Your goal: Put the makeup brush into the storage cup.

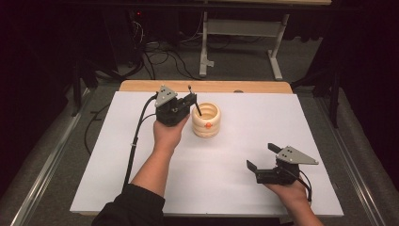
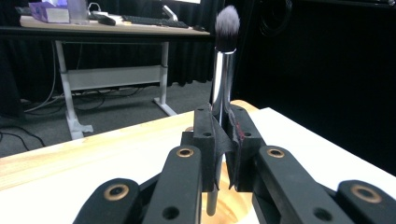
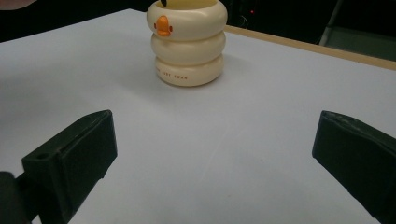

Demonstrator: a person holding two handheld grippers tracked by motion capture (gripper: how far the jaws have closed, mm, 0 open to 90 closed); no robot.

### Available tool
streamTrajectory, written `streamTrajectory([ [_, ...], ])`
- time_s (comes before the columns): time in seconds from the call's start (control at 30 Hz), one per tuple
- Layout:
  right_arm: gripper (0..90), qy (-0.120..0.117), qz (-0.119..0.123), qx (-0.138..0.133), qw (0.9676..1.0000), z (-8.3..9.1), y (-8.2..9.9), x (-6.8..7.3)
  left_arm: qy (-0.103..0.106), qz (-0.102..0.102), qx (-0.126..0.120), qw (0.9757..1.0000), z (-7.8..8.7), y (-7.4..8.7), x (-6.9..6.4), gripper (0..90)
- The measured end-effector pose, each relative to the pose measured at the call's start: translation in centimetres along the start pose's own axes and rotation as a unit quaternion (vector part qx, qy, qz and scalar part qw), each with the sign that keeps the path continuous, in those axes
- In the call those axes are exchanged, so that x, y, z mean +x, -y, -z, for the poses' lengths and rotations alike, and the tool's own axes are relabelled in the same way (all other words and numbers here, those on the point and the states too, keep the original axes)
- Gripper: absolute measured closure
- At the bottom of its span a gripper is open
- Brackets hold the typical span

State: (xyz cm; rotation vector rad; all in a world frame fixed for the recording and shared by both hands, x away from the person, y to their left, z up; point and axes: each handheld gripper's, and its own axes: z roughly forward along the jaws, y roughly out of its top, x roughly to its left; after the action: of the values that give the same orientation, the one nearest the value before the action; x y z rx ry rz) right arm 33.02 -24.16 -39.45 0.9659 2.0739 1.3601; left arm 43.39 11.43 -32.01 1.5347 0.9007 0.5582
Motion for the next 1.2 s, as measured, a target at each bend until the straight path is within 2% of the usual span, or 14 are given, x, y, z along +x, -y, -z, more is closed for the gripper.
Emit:
streamTrajectory([
  [0.1,1.4,0.0,-0.001,0.002,1.0,-0.1,0.0,0.0,0.0,0.007,-0.001,1.0,-0.2,0.1,0.0,83.6],
  [0.3,1.5,-0.001,0.004,0.004,1.0,-0.2,0.1,0.1,-0.002,0.002,0.005,1.0,-0.2,0.2,-0.2,83.6],
  [0.7,1.6,-0.004,0.005,0.003,1.0,-0.2,0.1,0.2,-0.004,0.0,0.036,0.9993,-1.5,1.6,-0.2,83.5],
  [1.0,1.6,-0.007,0.006,0.005,0.9999,-0.4,0.1,0.2,-0.003,0.004,0.044,0.999,-1.8,2.1,-0.4,83.3],
  [1.2,1.6,-0.007,0.008,0.005,0.9999,-0.3,0.0,0.3,-0.004,-0.004,0.059,0.9982,-2.1,2.7,-0.5,83.3],
])
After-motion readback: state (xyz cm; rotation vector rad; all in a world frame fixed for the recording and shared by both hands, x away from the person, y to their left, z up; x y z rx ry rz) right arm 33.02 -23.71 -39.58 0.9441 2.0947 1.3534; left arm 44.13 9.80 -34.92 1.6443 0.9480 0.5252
